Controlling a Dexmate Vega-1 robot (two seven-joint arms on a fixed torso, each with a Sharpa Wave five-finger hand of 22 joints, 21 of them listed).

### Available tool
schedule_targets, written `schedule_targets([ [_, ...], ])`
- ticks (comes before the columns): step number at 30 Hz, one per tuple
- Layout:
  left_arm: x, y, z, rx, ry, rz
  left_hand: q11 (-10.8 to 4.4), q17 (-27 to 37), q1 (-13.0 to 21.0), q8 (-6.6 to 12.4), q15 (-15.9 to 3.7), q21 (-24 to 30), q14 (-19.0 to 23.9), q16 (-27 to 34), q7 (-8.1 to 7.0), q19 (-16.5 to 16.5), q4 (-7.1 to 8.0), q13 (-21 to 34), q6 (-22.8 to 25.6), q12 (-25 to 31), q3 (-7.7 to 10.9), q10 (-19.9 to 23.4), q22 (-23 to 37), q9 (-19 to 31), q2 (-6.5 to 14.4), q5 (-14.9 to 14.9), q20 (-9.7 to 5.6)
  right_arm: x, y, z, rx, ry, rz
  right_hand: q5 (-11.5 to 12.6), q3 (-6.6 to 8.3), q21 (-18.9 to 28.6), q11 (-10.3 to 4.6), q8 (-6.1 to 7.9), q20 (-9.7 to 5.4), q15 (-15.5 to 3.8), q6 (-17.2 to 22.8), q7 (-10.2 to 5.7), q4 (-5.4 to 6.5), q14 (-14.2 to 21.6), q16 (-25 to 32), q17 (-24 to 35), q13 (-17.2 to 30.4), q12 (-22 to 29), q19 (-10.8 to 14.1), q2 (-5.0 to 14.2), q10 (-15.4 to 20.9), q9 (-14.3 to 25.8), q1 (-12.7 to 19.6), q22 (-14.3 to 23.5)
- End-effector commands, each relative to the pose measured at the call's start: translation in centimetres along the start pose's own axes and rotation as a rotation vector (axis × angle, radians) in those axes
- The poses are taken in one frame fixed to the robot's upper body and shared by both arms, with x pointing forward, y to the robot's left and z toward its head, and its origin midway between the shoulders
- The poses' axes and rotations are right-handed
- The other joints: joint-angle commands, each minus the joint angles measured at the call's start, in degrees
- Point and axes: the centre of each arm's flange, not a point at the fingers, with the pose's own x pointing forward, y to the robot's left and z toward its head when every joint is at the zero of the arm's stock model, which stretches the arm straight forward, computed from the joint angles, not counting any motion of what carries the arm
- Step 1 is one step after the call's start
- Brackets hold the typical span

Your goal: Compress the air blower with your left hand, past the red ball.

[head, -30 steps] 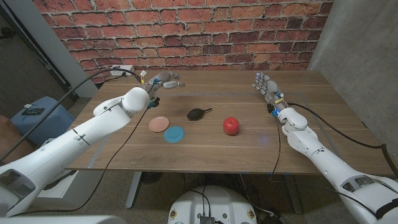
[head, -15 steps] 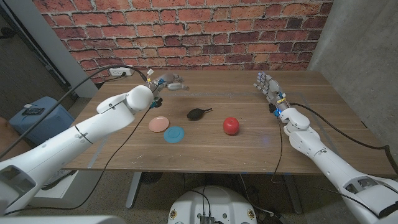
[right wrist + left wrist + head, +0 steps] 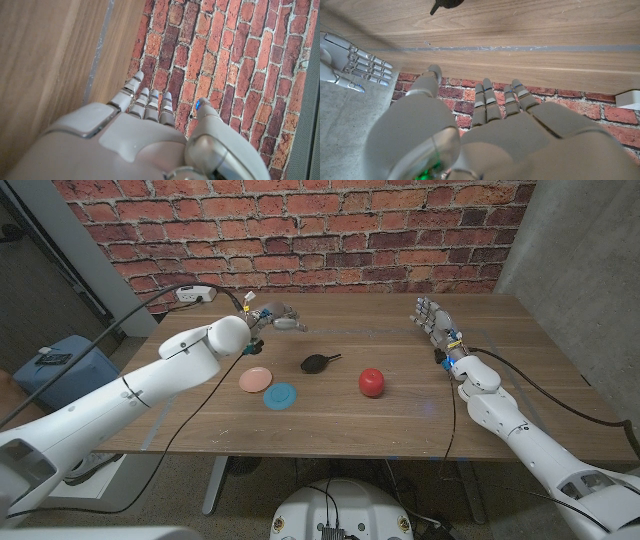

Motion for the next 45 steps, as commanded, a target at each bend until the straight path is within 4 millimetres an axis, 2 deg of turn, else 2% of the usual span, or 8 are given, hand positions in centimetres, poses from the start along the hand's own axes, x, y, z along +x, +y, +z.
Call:
schedule_targets([
  [1, 0.3, -0.3, 1.1, 0.049, 0.021, -0.038, -0.20, 0.20, -5.17, 0.26, 0.95, -0.13, -0.47, -0.30, -0.01, -0.68, 0.11, 0.51, 1.30, 0.68, -0.55, 1.25, 0.24, 0.05, -4.75, -0.15, 0.83, -0.5, -0.2, -0.1, 0.010, -0.002, -0.010, -0.18, 0.13, 0.29, -0.03, 0.17, -1.42, -0.14, 0.04, 0.57, -0.23, -0.03, 0.40, 0.18, 0.06, 0.22, 0.49, -0.18, 0.16, 0.14, 0.63, 0.34],
  [11, 0.9, -0.9, 2.6, 0.114, 0.034, -0.043, 0.24, 0.16, -5.73, 0.90, 1.05, -0.82, -1.17, -0.21, -0.06, -4.23, 0.23, 1.06, 4.29, 1.24, -1.39, 3.97, 0.22, -0.03, -4.64, -0.36, 1.34, -0.7, -0.5, -0.2, 0.019, -0.006, -0.018, -0.20, 0.10, 0.29, 0.19, 0.19, -1.38, 0.01, 0.09, 0.64, -0.33, -0.02, 0.44, 0.19, 0.06, 0.24, 0.49, -0.16, 0.19, 0.14, 0.72, 0.34],
  [18, 1.5, -1.4, 3.8, 0.185, 0.052, -0.061, 0.47, 0.18, -6.40, 1.10, 0.53, -1.11, -1.12, -0.03, -0.05, -6.81, 0.41, 1.41, 5.89, 1.37, -2.06, 5.35, 0.11, -0.06, -4.61, -0.65, 0.13, -0.9, -0.7, -0.4, 0.029, -0.005, -0.022, -0.22, 0.05, 0.30, 0.15, 0.22, -1.37, 0.04, 0.19, 0.73, -0.36, -0.04, 0.47, 0.23, 0.06, 0.25, 0.52, -0.12, 0.20, 0.15, 0.73, 0.34],
  [20, 1.6, -1.5, 4.1, 0.202, 0.059, -0.068, 0.58, 0.19, -6.54, 0.97, 0.56, -1.01, -1.15, -0.02, 0.12, -6.90, 0.46, 1.47, 5.76, 1.22, -2.18, 5.15, 0.09, -0.07, -4.60, -0.72, -0.14, -1.0, -0.8, -0.4, 0.030, -0.005, -0.024, -0.23, 0.05, 0.31, 0.20, 0.22, -1.35, 0.04, 0.17, 0.78, -0.38, -0.04, 0.47, 0.23, 0.06, 0.24, 0.53, -0.12, 0.17, 0.15, 0.75, 0.34],
  [21, 1.6, -1.6, 4.2, 0.204, 0.061, -0.061, 1.28, 0.19, -6.66, 0.93, 0.66, -0.93, -1.12, 0.02, 0.31, -6.96, 0.49, 1.52, 5.82, 1.15, -2.27, 5.12, 0.07, -0.07, -4.58, -0.78, -0.15, -1.1, -0.8, -0.4, 0.031, -0.006, -0.026, -0.23, 0.04, 0.31, 0.17, 0.22, -1.36, 0.05, 0.19, 0.74, -0.39, -0.06, 0.46, 0.23, 0.06, 0.24, 0.55, -0.12, 0.15, 0.15, 0.76, 0.34],
  [24, 1.9, -1.8, 4.7, 0.221, 0.065, -0.060, 1.32, 0.20, -6.86, 0.77, 0.74, -0.62, -0.64, 0.24, 1.08, -6.60, 0.53, 1.64, 5.77, 1.11, -2.46, 5.35, 0.04, -0.07, -4.56, -0.89, -0.36, -1.3, -1.0, -0.4, 0.031, -0.004, -0.031, -0.23, 0.04, 0.31, 0.25, 0.23, -1.37, 0.07, 0.20, 0.73, -0.42, -0.04, 0.48, 0.23, 0.06, 0.23, 0.55, -0.12, 0.13, 0.15, 0.79, 0.34],
  [27, 2.3, -2.1, 5.4, 0.254, 0.069, -0.067, 1.37, 0.21, -6.93, 0.68, 0.94, -0.52, -0.48, 0.30, 1.04, -6.48, 0.54, 1.69, 5.68, 1.03, -2.53, 5.28, 0.04, -0.07, -4.54, -0.94, -0.34, -1.4, -1.1, -0.5, 0.034, -0.003, -0.034, -0.23, 0.05, 0.31, 0.25, 0.22, -1.37, 0.08, 0.19, 0.75, -0.46, -0.06, 0.47, 0.23, 0.06, 0.22, 0.55, -0.11, 0.11, 0.15, 0.83, 0.34],
  [45, 2.7, -2.8, 6.7, 0.332, 0.113, -0.117, 2.27, 0.24, -8.27, 0.45, 2.21, 0.02, 0.91, 0.68, 1.75, -5.65, 0.85, 2.37, 6.56, 0.89, -3.49, 6.56, -0.02, 0.02, -4.28, -1.70, 1.40, -1.8, -1.6, -0.5, 0.041, -0.004, -0.040, -0.25, 0.03, 0.31, 0.22, 0.18, -1.36, 0.13, 0.11, 0.84, -0.68, -0.10, 0.48, 0.22, 0.06, 0.20, 0.56, -0.12, 0.01, 0.15, 1.04, 0.34],
])
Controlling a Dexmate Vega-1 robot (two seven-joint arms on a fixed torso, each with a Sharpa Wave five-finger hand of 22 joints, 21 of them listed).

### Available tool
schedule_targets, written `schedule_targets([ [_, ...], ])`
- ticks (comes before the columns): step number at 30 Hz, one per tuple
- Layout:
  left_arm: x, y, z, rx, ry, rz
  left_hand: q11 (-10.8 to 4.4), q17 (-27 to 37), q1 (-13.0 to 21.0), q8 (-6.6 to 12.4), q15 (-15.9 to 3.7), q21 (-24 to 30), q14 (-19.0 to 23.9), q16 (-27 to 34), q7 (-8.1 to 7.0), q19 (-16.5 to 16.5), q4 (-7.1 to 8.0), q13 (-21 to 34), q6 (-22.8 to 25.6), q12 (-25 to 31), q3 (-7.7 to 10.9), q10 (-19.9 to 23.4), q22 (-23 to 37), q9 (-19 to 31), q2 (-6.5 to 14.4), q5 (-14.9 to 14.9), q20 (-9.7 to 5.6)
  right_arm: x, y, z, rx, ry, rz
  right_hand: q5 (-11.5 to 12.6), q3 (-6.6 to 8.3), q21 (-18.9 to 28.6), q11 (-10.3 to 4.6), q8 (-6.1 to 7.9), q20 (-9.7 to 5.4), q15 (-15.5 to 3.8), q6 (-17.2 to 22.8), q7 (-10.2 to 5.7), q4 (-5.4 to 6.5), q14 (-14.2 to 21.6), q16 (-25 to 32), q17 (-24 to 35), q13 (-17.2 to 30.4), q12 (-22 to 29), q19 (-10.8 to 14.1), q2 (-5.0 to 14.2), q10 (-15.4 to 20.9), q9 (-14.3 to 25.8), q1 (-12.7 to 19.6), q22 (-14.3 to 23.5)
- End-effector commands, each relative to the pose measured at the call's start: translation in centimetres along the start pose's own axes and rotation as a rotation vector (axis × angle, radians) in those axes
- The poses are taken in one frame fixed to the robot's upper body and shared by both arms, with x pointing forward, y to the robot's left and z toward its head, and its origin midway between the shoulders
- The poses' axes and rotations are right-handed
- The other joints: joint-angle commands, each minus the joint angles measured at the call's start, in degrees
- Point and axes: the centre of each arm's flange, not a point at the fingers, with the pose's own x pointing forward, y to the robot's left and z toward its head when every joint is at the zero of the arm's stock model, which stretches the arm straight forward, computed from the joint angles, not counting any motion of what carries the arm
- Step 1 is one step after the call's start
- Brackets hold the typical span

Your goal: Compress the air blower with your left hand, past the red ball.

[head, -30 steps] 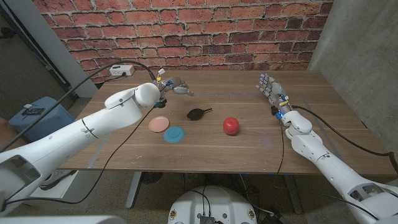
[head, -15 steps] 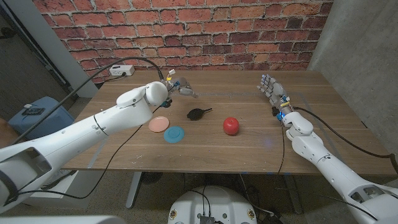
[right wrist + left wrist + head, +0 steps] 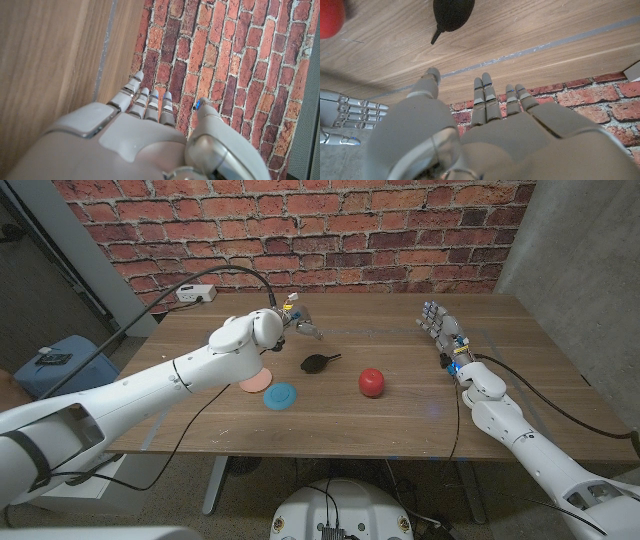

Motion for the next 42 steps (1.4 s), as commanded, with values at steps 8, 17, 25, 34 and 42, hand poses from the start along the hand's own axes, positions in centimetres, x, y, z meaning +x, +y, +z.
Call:
schedule_targets([
  [8, 0.0, -0.3, 1.1, 0.063, 0.048, -0.024, 0.43, 0.25, -7.05, 0.00, 0.35, 0.67, 2.59, 0.77, 1.36, 1.60, -0.03, 0.71, 1.93, 0.57, -0.68, 3.55, 0.09, 0.16, -5.81, -0.58, 0.38, -0.4, -0.5, 0.0, 0.006, -0.002, -0.004, -0.04, 0.17, 0.30, 0.23, 0.17, -1.34, 0.15, 0.08, 0.21, -0.42, -0.10, 0.50, 0.11, 0.06, 0.21, 0.54, 0.12, 0.01, 0.15, 0.84, 0.34],
  [17, 0.3, -0.6, 1.6, 0.088, 0.063, -0.031, 0.07, 0.21, -7.01, 0.43, -0.23, 1.04, 4.55, 1.17, 1.41, 3.22, -0.33, 0.87, 4.02, 1.17, -0.81, 6.44, 0.05, 0.01, -5.68, -0.81, 0.37, -0.4, -0.6, 0.0, 0.012, -0.003, -0.004, -0.06, 0.10, 0.28, 0.23, 0.16, -1.26, 0.30, 0.05, 0.30, -0.43, -0.12, 0.52, 0.14, 0.07, 0.19, 0.49, 0.11, -0.07, 0.16, 0.82, 0.34],
  [25, 0.8, -1.4, 2.0, 0.114, 0.074, -0.033, 0.15, 0.20, -6.52, 0.31, -0.38, 1.04, 5.21, 1.20, 1.74, 3.72, -0.69, 0.94, 4.22, 1.00, -0.64, 6.78, 0.03, -0.05, -5.48, -0.76, 0.53, -0.7, -0.9, -0.2, 0.021, -0.001, -0.010, -0.08, 0.04, 0.27, 0.25, 0.14, -1.21, 0.38, -0.01, 0.33, -0.46, -0.24, 0.50, 0.16, 0.07, 0.18, 0.47, 0.09, -0.11, 0.16, 0.81, 0.34],
  [34, 1.5, -2.4, 2.3, 0.139, 0.087, -0.054, -0.04, 0.19, -6.10, 0.30, -0.75, 1.07, 5.95, 1.25, 1.70, 4.31, -0.95, 1.05, 4.73, 0.94, -0.53, 7.41, 0.01, -0.08, -5.34, -0.70, 0.46, -0.9, -1.3, -0.4, 0.028, -0.001, -0.018, -0.09, -0.02, 0.26, 0.21, 0.15, -1.15, 0.37, 0.00, 0.43, -0.49, -0.23, 0.53, 0.18, 0.07, 0.18, 0.43, 0.06, -0.14, 0.16, 0.81, 0.34],
  [42, 1.8, -3.3, 2.8, 0.156, 0.085, -0.073, 0.03, 0.19, -5.84, 0.55, -1.14, 1.14, 7.20, 1.47, 1.89, 5.10, -1.12, 1.19, 5.94, 0.95, -0.52, 8.23, 0.00, -0.09, -5.30, -0.66, 0.59, -1.3, -1.7, -0.3, 0.035, -0.005, -0.028, -0.09, -0.06, 0.27, 0.17, 0.15, -1.13, 0.40, -0.01, 0.52, -0.56, -0.24, 0.54, 0.18, 0.07, 0.16, 0.44, 0.05, -0.23, 0.16, 0.86, 0.34],
])
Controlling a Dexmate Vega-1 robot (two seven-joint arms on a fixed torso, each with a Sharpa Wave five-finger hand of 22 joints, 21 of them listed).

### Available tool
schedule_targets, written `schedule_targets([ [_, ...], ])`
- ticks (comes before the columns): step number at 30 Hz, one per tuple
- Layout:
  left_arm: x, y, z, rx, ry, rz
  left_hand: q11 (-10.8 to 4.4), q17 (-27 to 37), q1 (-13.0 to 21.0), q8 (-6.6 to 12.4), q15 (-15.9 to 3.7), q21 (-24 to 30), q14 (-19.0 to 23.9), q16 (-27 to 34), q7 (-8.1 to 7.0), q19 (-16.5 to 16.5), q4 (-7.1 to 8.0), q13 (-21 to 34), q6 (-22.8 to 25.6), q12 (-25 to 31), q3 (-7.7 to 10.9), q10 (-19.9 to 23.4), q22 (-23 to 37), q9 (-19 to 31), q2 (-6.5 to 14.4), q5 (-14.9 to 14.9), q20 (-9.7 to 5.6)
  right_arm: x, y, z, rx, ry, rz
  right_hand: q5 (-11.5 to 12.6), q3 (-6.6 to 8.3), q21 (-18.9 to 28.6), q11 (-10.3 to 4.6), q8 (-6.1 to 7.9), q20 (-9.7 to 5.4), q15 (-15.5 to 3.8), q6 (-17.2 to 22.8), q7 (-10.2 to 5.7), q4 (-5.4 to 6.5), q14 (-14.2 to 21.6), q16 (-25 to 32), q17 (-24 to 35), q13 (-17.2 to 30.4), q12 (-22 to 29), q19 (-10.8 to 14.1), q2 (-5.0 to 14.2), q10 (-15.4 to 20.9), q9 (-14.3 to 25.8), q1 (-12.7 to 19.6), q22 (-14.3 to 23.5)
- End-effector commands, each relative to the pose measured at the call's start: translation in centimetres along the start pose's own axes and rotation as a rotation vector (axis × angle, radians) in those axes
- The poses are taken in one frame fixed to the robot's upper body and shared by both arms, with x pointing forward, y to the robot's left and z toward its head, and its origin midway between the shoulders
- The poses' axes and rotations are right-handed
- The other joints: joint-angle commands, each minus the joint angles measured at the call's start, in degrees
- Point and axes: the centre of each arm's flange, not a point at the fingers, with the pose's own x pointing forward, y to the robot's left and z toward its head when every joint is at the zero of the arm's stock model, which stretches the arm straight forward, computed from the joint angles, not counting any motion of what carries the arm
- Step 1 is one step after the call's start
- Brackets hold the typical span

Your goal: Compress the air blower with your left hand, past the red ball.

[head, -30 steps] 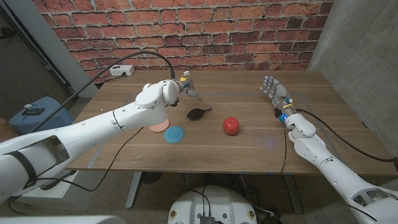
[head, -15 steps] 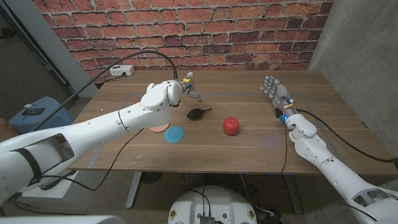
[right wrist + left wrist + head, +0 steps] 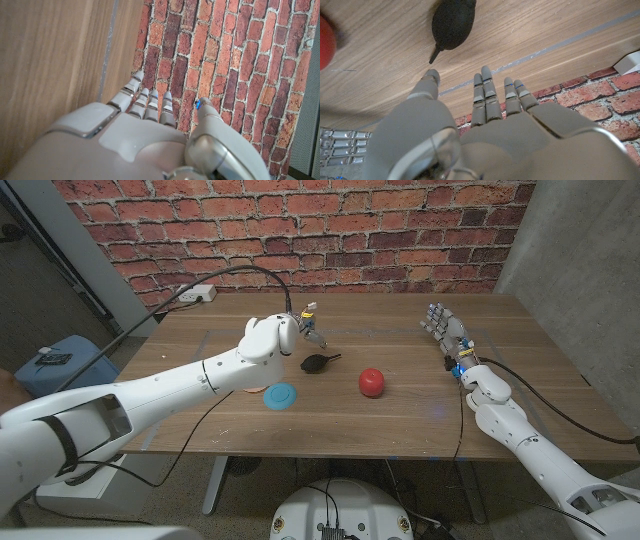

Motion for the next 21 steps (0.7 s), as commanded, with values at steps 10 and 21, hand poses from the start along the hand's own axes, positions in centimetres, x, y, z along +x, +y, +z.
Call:
schedule_targets([
  [10, 0.5, -1.9, 0.8, 0.060, 0.029, -0.015, 0.11, 0.20, -4.37, -0.07, -0.26, 0.24, 1.19, 0.19, 0.45, 1.23, -0.79, 0.27, 0.32, -0.26, 0.74, 0.59, -0.03, 0.21, -5.35, 0.33, 0.30, -0.8, -0.6, -0.3, 0.021, -0.004, -0.021, -0.10, 0.11, 0.25, -0.08, 0.15, -1.09, 0.23, -0.01, 0.52, -0.39, -0.03, 0.56, 0.20, 0.07, 0.18, 0.38, 0.02, 0.08, 0.17, 0.88, 0.35],
  [21, 0.4, -2.5, 0.6, 0.084, 0.054, 0.008, 0.08, 0.20, -1.95, -0.16, -0.46, 0.15, 2.03, 0.12, 0.21, 1.86, -1.49, 0.55, 0.54, -0.64, 1.91, 0.71, -0.05, 0.29, -4.37, 1.43, 0.48, -0.6, -0.5, -0.5, 0.031, -0.005, -0.018, -0.10, 0.05, 0.26, -0.05, 0.16, -1.06, 0.24, -0.01, 0.53, -0.44, -0.04, 0.57, 0.21, 0.07, 0.19, 0.40, 0.02, 0.08, 0.17, 0.90, 0.35],
])
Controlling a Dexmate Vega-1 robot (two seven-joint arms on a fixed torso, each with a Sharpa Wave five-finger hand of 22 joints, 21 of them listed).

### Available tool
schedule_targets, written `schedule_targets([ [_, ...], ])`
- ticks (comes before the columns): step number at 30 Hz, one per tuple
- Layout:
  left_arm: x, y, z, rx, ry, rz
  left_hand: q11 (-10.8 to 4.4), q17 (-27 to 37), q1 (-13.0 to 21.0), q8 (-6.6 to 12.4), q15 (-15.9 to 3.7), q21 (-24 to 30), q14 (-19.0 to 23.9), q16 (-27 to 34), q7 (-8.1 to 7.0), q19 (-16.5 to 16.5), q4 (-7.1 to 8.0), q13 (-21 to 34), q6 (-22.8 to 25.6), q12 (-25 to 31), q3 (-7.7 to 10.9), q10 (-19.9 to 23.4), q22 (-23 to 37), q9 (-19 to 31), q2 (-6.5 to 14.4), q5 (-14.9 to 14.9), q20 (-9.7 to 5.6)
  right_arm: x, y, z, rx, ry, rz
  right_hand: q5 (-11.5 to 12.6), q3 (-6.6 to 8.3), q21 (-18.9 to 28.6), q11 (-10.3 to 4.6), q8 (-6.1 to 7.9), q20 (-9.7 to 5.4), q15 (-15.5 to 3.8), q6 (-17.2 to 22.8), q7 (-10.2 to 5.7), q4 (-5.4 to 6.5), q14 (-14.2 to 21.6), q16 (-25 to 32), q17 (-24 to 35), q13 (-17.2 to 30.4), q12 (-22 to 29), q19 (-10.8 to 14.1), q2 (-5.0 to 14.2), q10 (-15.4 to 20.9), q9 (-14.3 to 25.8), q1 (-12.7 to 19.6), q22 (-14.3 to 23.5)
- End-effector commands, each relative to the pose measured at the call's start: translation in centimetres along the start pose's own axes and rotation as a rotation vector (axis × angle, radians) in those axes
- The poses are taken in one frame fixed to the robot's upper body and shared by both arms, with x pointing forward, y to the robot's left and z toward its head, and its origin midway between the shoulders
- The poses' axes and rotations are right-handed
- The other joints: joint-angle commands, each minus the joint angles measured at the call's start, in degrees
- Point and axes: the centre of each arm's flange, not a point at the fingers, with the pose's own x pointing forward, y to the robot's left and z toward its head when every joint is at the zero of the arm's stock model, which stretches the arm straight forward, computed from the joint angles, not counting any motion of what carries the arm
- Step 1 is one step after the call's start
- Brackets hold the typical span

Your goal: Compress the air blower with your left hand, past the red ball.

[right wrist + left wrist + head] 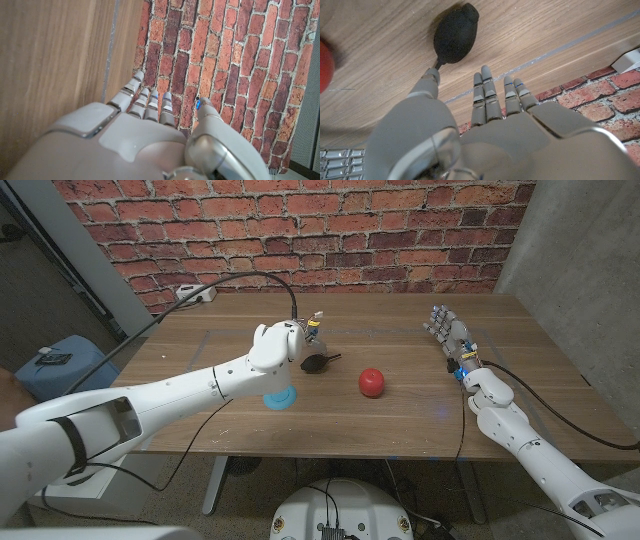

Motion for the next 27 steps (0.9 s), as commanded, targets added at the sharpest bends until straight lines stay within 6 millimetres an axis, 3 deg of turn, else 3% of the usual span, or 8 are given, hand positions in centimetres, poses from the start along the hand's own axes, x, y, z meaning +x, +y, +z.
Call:
schedule_targets([
  [1, 0.0, -0.9, -0.1, 0.032, 0.029, 0.013, 0.21, 0.20, -2.60, -0.20, -0.02, 0.12, 0.61, 0.10, 0.18, 0.54, -0.27, 0.32, 0.32, -0.26, 0.74, 0.15, -0.05, 0.13, -3.47, 0.83, 0.38, 0.1, 0.0, -0.2, 0.013, -0.002, 0.000, -0.10, 0.04, 0.26, -0.06, 0.16, -1.02, 0.26, 0.31, 0.22, -0.45, -0.07, 0.56, 0.21, 0.07, 0.20, 0.39, 0.01, 0.09, 0.17, 0.90, 0.35],
  [17, 0.7, -1.2, 0.5, 0.050, 0.015, -0.024, 0.94, 0.20, -1.89, -0.80, 0.29, -0.19, 0.64, -0.41, 0.93, 0.63, -0.05, 0.81, -0.50, -0.88, 0.72, -0.37, -0.04, 0.29, -3.79, 1.72, 0.57, 0.0, -0.4, -0.3, 0.025, -0.011, -0.021, -0.11, -0.08, 0.27, 0.00, 0.16, -0.97, 0.27, 0.30, 0.27, -0.46, -0.05, 0.61, 0.25, 0.07, 0.20, 0.41, 0.01, 0.05, 0.17, 0.86, 0.35],
  [27, 1.2, -1.7, 0.5, 0.070, 0.018, -0.035, 0.86, 0.21, -1.74, -0.91, 0.41, -0.28, 0.70, -0.59, 0.61, 0.72, 0.08, 1.06, -0.46, -1.05, 0.62, -0.39, -0.03, 0.33, -3.93, 2.04, 0.58, 0.2, -0.4, -0.6, 0.036, -0.011, -0.023, -0.11, -0.14, 0.27, -0.01, 0.16, -0.93, 0.31, 0.30, 0.24, -0.51, -0.05, 0.63, 0.25, 0.07, 0.20, 0.41, -0.01, 0.03, 0.17, 0.86, 0.35],
])
